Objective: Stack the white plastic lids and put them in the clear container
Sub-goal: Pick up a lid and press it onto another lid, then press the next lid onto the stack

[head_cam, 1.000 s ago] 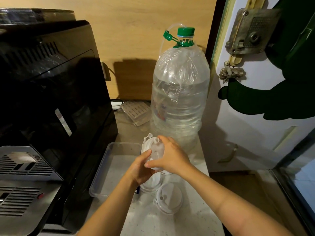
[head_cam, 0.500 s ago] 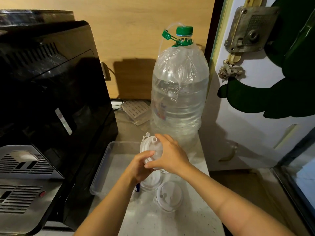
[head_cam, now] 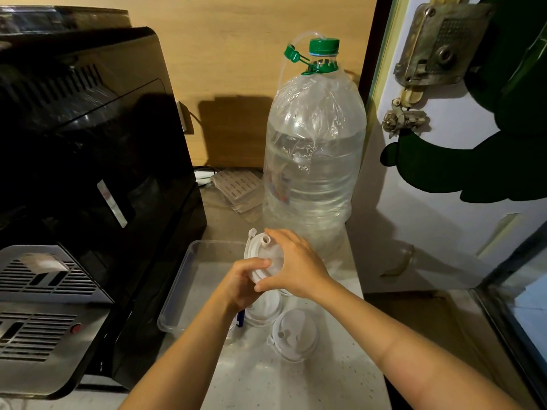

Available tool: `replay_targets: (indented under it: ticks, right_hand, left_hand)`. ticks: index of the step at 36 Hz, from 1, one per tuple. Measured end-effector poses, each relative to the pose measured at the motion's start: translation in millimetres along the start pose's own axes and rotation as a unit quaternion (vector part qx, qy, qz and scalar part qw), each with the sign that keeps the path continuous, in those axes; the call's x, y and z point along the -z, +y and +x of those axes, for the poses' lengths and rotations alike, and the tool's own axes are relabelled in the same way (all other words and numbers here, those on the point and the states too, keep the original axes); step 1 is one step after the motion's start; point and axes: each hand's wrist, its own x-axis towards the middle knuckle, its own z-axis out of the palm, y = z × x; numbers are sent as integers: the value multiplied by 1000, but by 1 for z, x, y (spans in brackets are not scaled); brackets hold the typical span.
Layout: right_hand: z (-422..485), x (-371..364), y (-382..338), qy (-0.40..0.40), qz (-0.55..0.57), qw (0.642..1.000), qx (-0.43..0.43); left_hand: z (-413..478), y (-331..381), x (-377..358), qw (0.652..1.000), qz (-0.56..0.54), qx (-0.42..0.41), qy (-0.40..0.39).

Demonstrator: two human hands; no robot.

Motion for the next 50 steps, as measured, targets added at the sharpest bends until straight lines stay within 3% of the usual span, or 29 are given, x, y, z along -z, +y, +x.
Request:
replay_targets:
  ticks: [8,18,25,32,41,50]
  right_hand:
    - [4,-12,9,-12,18,1000,8]
    - [8,-14,35,-120,90,989,-9]
    - [-5,-33,75,-198,-6,979,-49]
    - [-22,-60,90,-252,-92,963,-37]
    - [-32,-76,93,-244,-156,957,-29]
    - [-34,-72,96,-204,-116,970,-67]
  left_hand:
    - [1,-7,6,998,34,-2,55]
    - [-10,-12,24,997,36,25,70]
    - [-11,-13,34,995,-23,26,91]
    - [-13,-16,35,997,-13,44,69]
    - [-18,-25,35,997,4,63,39]
    - [-22,-28,34,997,11,71,41]
